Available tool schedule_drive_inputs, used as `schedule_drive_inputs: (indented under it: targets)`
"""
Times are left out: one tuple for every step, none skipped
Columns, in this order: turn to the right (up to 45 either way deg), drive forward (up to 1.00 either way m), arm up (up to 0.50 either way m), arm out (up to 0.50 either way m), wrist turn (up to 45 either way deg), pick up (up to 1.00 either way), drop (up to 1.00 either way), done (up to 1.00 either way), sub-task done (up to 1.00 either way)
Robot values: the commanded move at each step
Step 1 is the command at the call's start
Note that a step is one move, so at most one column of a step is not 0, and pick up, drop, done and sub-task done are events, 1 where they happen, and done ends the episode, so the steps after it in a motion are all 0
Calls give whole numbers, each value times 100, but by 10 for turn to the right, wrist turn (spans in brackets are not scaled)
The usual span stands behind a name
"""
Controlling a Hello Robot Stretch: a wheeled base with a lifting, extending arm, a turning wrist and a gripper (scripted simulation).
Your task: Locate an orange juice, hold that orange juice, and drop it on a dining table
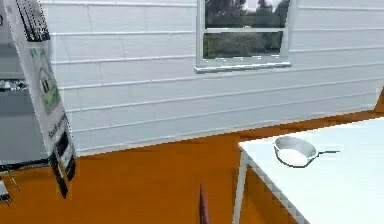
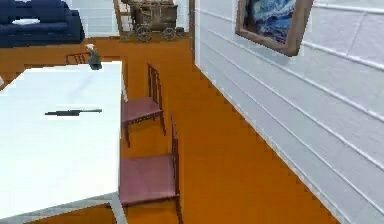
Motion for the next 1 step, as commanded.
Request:
schedule_drive_inputs:
  targets:
    - [-450, 0, 0, 0, 0, 0, 0, 0, 0]
